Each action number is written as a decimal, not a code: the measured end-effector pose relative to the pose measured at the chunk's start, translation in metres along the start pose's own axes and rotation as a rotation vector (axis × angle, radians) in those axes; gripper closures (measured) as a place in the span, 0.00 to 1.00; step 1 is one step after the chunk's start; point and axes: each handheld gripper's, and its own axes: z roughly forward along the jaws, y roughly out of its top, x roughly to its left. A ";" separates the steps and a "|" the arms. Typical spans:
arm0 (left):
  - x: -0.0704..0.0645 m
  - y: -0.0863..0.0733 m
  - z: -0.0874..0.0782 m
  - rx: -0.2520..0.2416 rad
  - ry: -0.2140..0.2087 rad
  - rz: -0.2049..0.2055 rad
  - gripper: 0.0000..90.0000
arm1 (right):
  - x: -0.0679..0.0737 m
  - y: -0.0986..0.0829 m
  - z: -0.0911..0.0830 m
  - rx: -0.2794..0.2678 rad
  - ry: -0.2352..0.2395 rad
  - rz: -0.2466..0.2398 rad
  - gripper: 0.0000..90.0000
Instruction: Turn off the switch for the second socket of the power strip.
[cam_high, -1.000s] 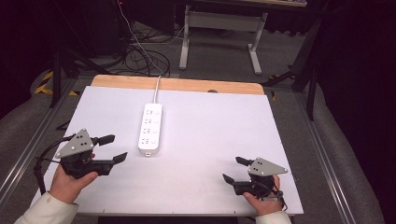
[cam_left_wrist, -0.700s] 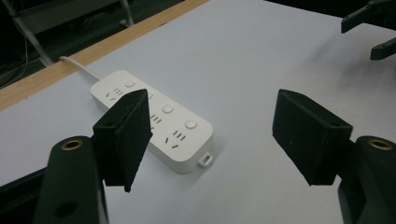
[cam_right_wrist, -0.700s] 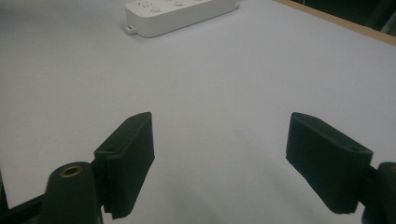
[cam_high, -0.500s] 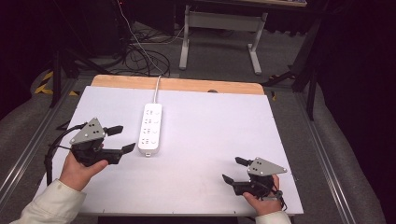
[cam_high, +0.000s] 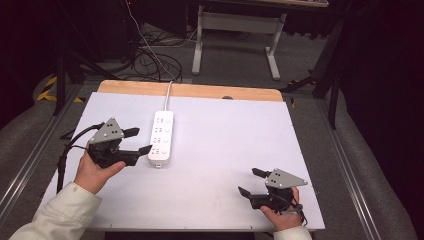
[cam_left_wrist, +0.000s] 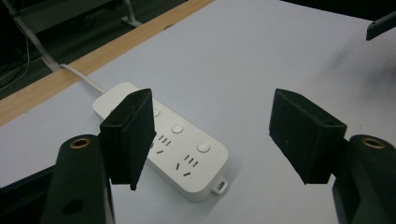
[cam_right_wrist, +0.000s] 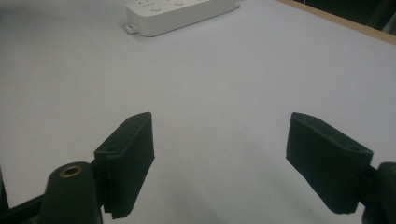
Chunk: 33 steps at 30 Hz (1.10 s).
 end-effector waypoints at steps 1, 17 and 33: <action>0.001 0.001 0.002 0.002 0.001 0.003 0.36 | 0.000 0.000 0.000 0.000 0.000 -0.002 0.26; 0.003 0.013 0.040 0.027 -0.004 0.016 0.42 | -0.001 -0.001 0.000 -0.003 0.007 0.002 0.26; 0.016 0.013 0.074 0.079 0.019 -0.023 0.93 | -0.001 -0.001 0.000 -0.003 0.018 0.004 0.26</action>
